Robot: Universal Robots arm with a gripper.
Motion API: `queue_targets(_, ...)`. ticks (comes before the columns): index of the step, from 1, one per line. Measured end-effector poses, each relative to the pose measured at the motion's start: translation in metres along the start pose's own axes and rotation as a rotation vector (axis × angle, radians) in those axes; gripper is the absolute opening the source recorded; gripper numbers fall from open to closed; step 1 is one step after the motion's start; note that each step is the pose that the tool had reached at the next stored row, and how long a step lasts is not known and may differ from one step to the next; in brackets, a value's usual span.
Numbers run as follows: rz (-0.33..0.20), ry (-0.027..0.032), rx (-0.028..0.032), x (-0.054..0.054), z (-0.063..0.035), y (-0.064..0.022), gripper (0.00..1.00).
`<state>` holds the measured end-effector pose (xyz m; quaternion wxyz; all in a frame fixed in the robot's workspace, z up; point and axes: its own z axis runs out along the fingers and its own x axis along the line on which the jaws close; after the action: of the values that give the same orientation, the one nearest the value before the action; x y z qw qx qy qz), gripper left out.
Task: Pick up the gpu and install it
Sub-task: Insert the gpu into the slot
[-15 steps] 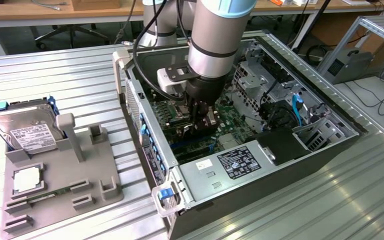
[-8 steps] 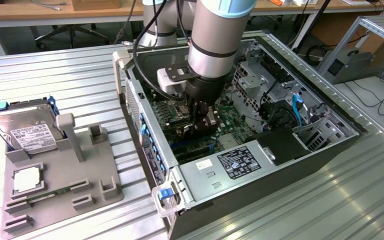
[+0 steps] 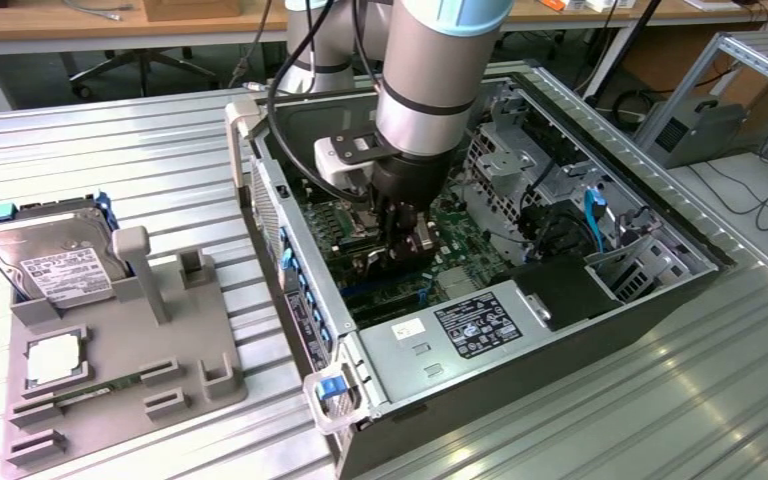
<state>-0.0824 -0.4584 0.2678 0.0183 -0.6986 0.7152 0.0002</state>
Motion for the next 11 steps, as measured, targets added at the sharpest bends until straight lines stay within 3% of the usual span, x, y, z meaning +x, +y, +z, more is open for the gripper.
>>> queue_targets(11,-0.021,-0.0005,-0.0004,0.0000,0.0027,0.0001,0.27)
